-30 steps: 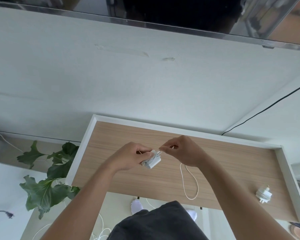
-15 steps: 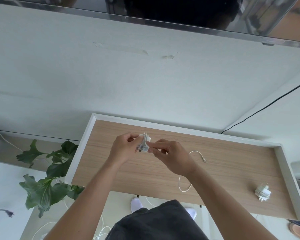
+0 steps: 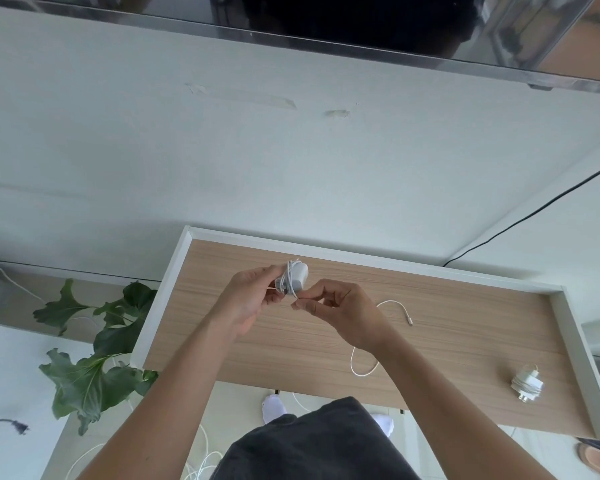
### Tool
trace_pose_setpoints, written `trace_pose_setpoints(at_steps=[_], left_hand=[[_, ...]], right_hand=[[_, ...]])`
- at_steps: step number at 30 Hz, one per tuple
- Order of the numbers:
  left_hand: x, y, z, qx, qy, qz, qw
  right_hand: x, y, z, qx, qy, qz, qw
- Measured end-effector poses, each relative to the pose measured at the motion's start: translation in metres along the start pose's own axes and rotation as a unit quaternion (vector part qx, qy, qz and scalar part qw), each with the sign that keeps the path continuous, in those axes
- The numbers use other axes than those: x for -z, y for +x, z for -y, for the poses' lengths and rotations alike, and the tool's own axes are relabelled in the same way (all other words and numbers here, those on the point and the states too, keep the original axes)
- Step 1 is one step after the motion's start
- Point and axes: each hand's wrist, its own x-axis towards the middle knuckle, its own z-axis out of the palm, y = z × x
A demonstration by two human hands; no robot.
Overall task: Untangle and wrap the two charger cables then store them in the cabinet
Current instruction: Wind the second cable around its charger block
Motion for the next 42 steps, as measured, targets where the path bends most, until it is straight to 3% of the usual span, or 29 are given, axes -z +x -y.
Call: trace_pose_setpoints(at_steps=[7,14,20,26,32,38,42], left_hand=[[0.003,-0.009,-0.003,0.003,-0.017,0.090,0.996],[0.023,-0.017,-0.009,-0.019,0.138,0.236,0.962],[0.021,-0.020,-0.014,-0.016,0.316,0.260,0.912],[0.009,-0.015,-0.005,-0.045,0.377,0.146,0.914],[-0.002,-0.011,0.003,-0.076,0.331,0.002,0.941],[-0.006,-0.003,0.003,-0.054,0.168,-0.080,0.981],[-0.007,-0.003,-0.009,-0.026,0.058,-0.091,0.994]], right_hand=[[0.002,0.005,-0.008,-0.043,-0.006,-0.012,0.999],[0.023,0.013,-0.015,-0.042,-0.101,0.039,0.993],[0.041,0.018,-0.005,-0.053,-0.146,0.030,0.987],[0.029,0.016,0.011,-0.050,-0.191,-0.008,0.980],[0.013,0.009,0.016,-0.021,-0.134,-0.011,0.991],[0.002,0.006,0.012,-0.003,-0.106,-0.013,0.994],[-0.004,0.001,0.007,-0.021,-0.053,-0.017,0.998]])
